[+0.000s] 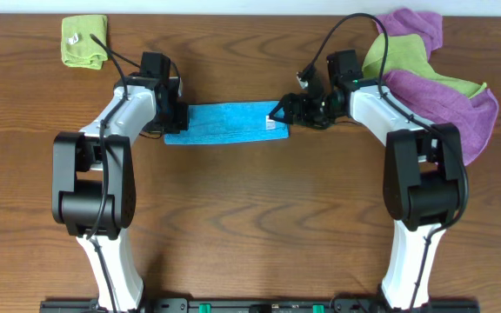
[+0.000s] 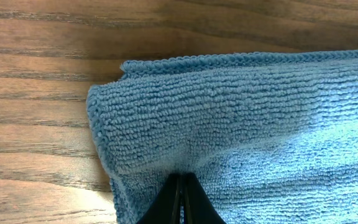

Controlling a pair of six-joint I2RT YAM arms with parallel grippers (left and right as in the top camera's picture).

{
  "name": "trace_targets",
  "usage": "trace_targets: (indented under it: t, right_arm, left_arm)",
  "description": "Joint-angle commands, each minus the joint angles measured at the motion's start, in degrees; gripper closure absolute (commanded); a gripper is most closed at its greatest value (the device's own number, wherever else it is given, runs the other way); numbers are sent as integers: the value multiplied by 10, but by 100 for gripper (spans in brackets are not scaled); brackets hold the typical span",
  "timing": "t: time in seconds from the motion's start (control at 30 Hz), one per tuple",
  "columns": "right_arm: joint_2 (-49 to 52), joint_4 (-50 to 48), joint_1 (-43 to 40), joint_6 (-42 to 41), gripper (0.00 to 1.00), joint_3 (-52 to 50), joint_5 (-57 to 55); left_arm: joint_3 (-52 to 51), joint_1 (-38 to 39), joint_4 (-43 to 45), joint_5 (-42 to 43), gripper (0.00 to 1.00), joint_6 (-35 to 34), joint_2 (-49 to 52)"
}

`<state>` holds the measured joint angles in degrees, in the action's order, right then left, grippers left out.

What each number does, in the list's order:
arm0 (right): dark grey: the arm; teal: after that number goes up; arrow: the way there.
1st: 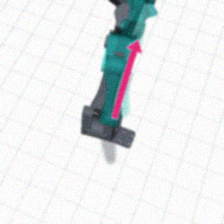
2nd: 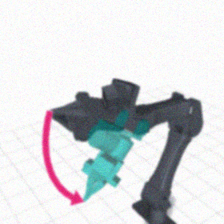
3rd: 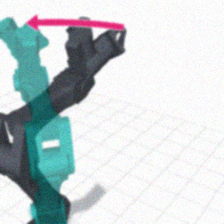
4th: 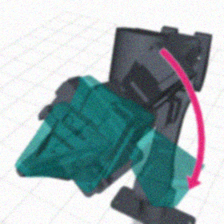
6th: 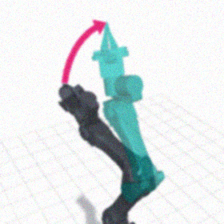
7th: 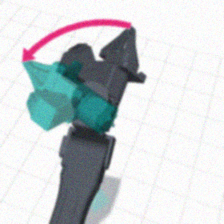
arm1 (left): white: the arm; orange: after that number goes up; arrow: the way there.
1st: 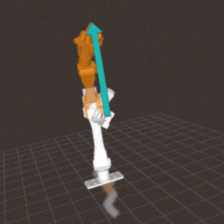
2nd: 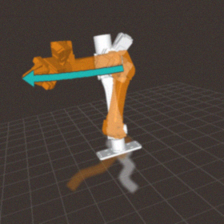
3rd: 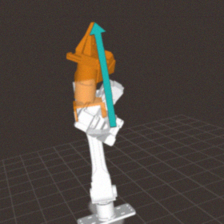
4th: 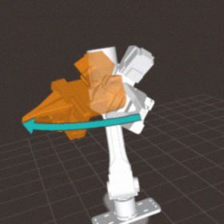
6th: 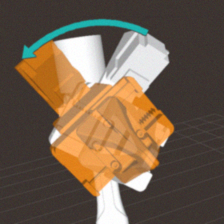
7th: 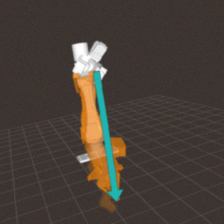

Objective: Fold the cloth

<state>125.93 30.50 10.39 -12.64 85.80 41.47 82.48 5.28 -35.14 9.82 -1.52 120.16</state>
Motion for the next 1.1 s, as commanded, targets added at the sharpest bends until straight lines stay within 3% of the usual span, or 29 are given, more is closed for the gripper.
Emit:
trace_targets:
  t: [0.0,0.3,0.43,0.53,0.57,0.77,1.07]
  right_arm:
    - [39,7,0,-24,16,-1,11]
    - [82,-3,-2,-33,33,-1,7]
    - [82,-34,-2,-56,63,-1,5]
    - [82,-40,-2,-58,95,-1,6]
    - [82,-40,-2,-58,99,-1,6]
    - [57,-19,-3,-57,99,14,-4]
    - [-61,63,41,-30,99,54,-136]
  left_arm:
    - [-3,0,-3,-19,94,-6,24]
    - [-3,0,-6,-19,94,-6,24]
    - [-3,0,-6,-12,94,-7,24]
    - [-3,0,-6,-12,94,-7,24]
    - [-3,0,-7,-12,94,-7,24]
    - [-3,10,-13,-8,94,-22,24]
    - [-3,58,-8,6,94,-78,24]
